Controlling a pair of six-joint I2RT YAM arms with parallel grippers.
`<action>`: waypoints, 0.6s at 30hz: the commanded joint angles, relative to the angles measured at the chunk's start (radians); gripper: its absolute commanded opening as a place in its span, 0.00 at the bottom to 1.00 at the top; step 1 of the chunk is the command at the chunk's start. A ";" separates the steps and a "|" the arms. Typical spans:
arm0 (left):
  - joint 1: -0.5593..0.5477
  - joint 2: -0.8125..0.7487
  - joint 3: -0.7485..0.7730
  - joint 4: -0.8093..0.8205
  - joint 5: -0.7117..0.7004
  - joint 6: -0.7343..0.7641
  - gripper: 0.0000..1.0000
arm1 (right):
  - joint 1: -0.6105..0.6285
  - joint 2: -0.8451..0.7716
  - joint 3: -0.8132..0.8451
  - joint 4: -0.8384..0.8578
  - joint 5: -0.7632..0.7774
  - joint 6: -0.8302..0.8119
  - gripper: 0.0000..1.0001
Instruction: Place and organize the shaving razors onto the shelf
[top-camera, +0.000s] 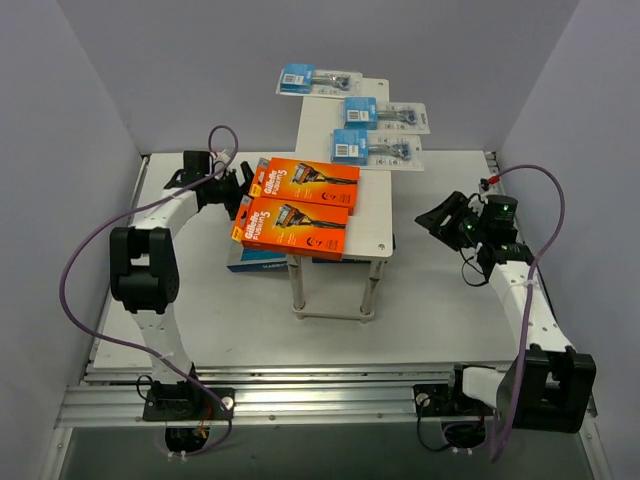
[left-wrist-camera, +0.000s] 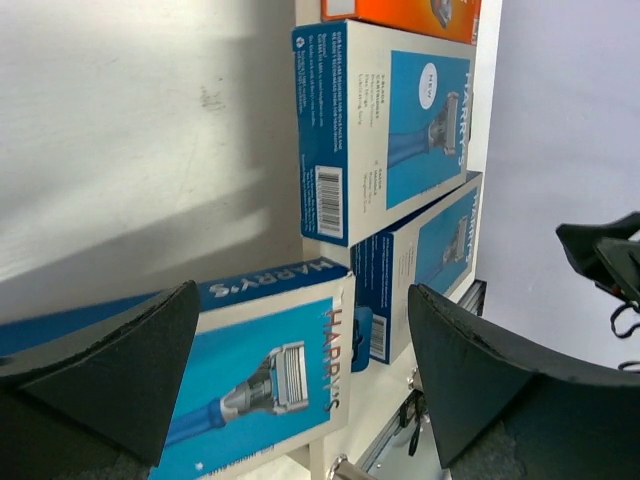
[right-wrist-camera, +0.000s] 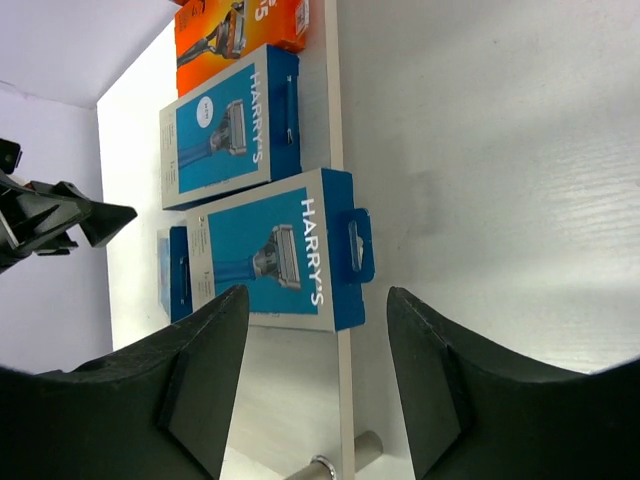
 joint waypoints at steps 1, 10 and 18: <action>0.035 -0.109 -0.052 -0.031 -0.045 -0.021 0.94 | -0.001 -0.059 -0.024 -0.075 0.036 -0.043 0.53; 0.196 -0.575 -0.595 0.196 -0.134 -0.343 0.94 | -0.008 -0.073 -0.083 -0.032 -0.004 -0.038 0.56; 0.202 -0.908 -0.913 0.406 -0.206 -0.681 0.94 | -0.004 -0.089 -0.095 -0.035 -0.010 -0.034 0.58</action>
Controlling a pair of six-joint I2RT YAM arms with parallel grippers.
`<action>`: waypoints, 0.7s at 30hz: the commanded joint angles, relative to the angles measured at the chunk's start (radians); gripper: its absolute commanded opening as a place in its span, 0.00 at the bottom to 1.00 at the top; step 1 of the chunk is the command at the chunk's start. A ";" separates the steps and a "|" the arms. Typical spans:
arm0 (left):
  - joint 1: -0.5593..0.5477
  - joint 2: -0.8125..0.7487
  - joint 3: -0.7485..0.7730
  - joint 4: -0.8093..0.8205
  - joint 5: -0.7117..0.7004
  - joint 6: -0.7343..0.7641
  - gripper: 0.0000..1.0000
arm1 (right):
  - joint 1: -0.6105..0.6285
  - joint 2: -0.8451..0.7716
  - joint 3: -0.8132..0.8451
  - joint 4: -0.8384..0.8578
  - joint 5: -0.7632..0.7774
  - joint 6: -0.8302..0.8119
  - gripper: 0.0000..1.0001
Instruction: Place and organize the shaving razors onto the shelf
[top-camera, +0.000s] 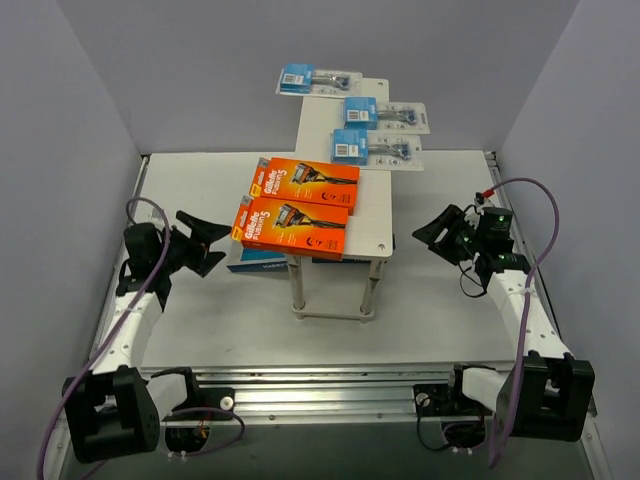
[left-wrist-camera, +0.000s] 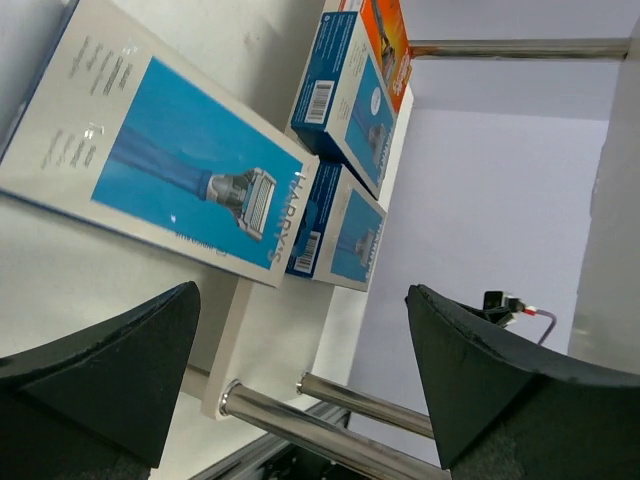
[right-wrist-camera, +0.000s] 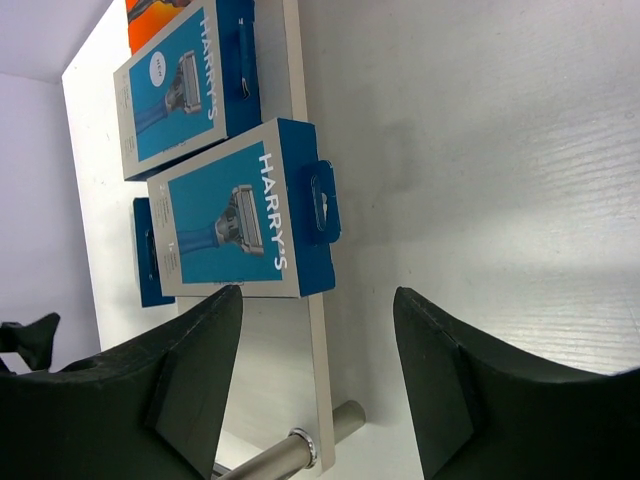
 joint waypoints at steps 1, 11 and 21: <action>-0.003 -0.066 -0.113 0.157 -0.043 -0.204 0.94 | -0.002 -0.027 -0.012 0.011 -0.018 -0.009 0.58; -0.107 -0.233 -0.271 0.166 -0.196 -0.331 0.94 | 0.003 -0.014 -0.047 0.075 -0.053 0.021 0.58; -0.423 -0.189 -0.349 0.238 -0.523 -0.482 0.94 | 0.003 -0.025 -0.066 0.078 -0.049 0.024 0.58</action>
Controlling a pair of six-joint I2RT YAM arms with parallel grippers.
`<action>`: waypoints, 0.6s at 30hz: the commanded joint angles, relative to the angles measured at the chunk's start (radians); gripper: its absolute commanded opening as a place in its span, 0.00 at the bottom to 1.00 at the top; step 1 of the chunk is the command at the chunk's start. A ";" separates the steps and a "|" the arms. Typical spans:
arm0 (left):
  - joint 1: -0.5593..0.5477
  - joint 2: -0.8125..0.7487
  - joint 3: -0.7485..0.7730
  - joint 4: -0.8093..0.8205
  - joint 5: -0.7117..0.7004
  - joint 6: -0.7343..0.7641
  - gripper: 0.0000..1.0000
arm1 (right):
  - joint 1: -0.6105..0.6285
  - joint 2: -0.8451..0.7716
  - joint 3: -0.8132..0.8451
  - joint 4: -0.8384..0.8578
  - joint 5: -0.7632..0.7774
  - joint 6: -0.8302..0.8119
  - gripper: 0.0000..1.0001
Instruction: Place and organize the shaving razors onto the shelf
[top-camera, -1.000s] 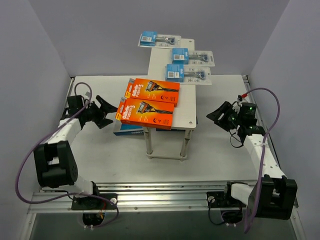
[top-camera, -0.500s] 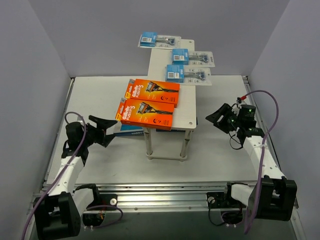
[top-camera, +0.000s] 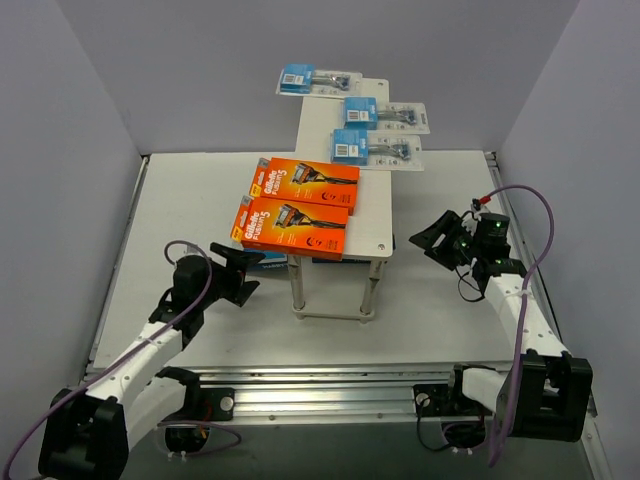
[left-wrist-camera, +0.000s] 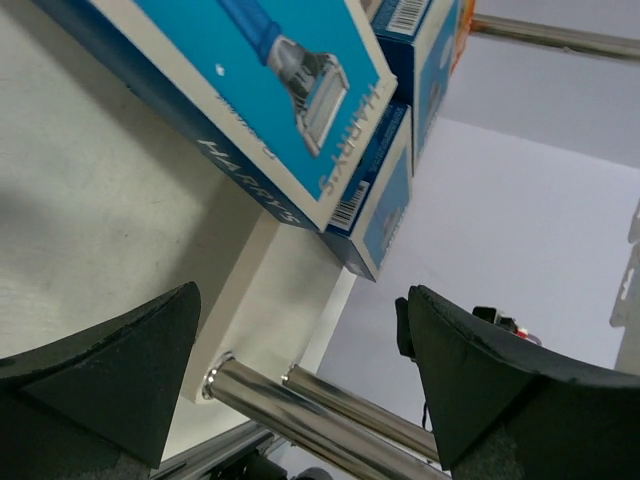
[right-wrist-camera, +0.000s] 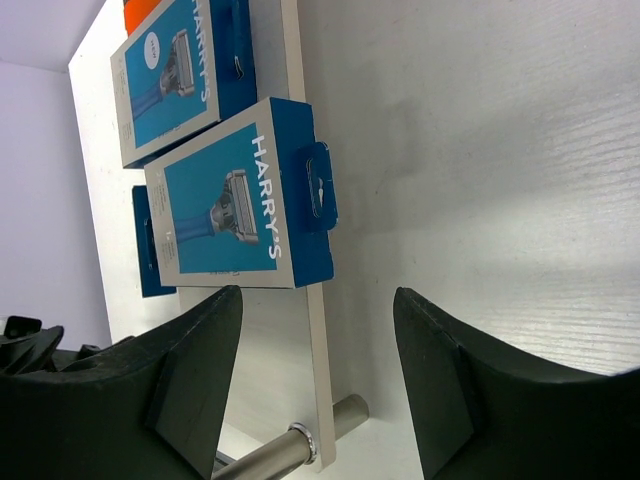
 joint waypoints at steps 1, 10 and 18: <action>-0.041 0.028 -0.041 0.113 -0.154 -0.093 0.94 | 0.002 -0.021 -0.004 0.030 -0.015 0.002 0.58; -0.123 0.195 -0.076 0.289 -0.275 -0.172 0.94 | 0.000 0.012 -0.001 0.045 -0.020 0.007 0.58; -0.161 0.350 -0.111 0.513 -0.350 -0.202 0.94 | 0.000 0.012 -0.010 0.047 -0.009 -0.001 0.58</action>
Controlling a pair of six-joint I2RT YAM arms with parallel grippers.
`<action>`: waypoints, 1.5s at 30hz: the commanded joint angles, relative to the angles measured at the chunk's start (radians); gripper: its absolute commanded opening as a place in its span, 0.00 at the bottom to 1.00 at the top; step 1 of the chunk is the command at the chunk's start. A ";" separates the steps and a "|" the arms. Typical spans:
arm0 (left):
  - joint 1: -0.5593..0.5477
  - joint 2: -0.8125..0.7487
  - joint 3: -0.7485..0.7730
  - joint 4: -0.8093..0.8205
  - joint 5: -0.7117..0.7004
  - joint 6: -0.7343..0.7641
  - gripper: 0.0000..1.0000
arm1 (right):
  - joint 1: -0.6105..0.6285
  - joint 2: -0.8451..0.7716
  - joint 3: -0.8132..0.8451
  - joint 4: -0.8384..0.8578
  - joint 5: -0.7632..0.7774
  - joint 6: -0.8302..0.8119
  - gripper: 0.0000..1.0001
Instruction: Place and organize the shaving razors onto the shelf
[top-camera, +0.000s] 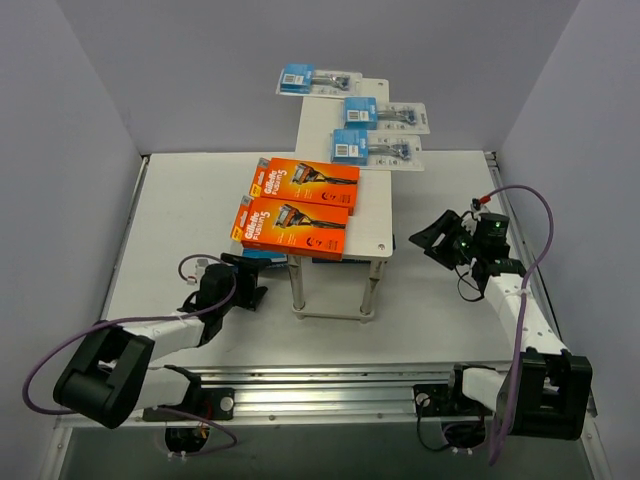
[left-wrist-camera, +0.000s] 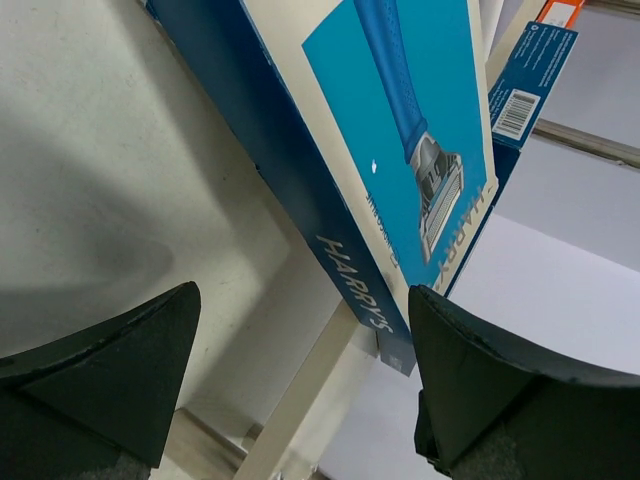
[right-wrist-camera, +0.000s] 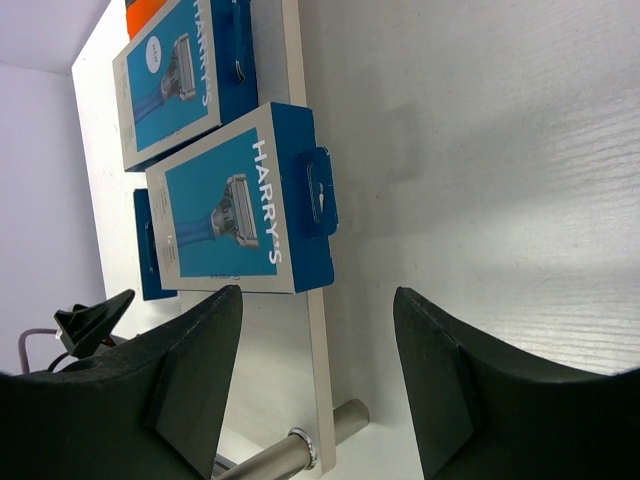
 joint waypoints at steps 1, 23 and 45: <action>-0.021 0.036 -0.003 0.175 -0.080 -0.017 0.94 | 0.000 0.010 -0.002 0.024 -0.009 -0.009 0.58; -0.063 0.542 -0.067 0.941 -0.253 -0.058 0.94 | -0.067 0.079 -0.028 0.051 -0.052 -0.060 0.57; -0.032 0.618 -0.074 1.152 -0.300 0.028 0.30 | -0.075 0.100 -0.029 0.050 -0.034 -0.077 0.45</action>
